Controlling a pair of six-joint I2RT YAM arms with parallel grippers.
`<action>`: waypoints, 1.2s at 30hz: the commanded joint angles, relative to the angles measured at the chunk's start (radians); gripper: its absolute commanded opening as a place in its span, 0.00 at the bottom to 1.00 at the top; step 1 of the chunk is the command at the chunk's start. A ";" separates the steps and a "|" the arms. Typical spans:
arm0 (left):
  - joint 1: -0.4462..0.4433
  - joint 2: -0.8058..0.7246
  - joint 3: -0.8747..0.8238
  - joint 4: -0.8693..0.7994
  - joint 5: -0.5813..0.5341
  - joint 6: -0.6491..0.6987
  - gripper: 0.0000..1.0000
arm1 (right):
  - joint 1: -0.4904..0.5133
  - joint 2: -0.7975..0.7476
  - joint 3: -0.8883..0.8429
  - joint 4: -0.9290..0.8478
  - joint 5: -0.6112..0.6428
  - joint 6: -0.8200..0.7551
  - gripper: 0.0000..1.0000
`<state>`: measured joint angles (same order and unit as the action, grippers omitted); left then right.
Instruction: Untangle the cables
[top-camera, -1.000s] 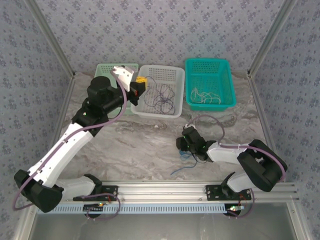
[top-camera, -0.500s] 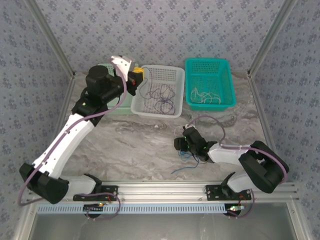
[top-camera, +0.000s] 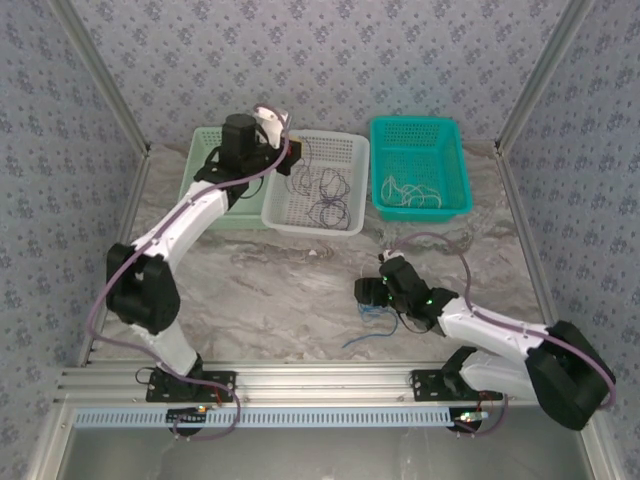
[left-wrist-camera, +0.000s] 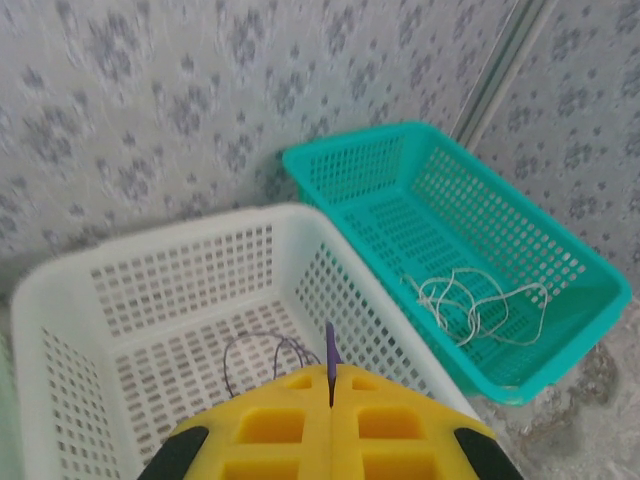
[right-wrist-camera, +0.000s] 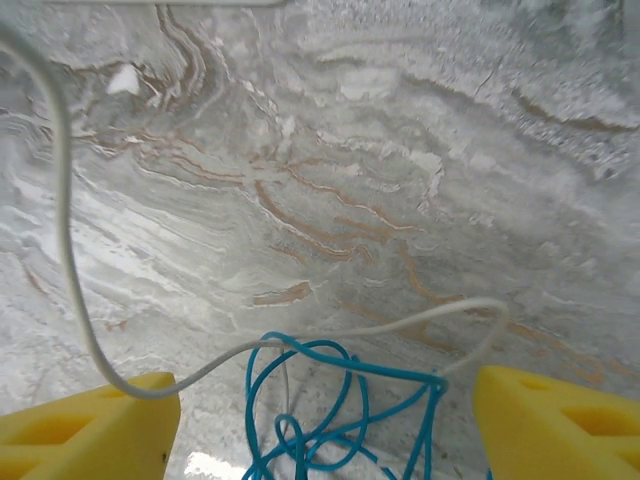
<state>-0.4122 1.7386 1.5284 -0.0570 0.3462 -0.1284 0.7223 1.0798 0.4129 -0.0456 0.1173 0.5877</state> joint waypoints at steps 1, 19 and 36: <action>0.001 0.051 0.056 -0.026 0.031 -0.059 0.11 | -0.027 -0.079 -0.009 -0.129 0.015 0.006 0.81; -0.152 -0.079 -0.137 -0.083 -0.020 0.083 0.99 | -0.204 -0.281 -0.018 -0.184 -0.225 -0.069 0.70; -0.317 -0.176 -0.596 0.265 0.265 0.098 0.85 | -0.270 -0.370 0.055 -0.156 -0.459 -0.099 0.63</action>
<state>-0.7208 1.5612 0.9478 0.0883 0.5911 -0.0162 0.4637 0.7139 0.4343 -0.2138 -0.2893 0.5037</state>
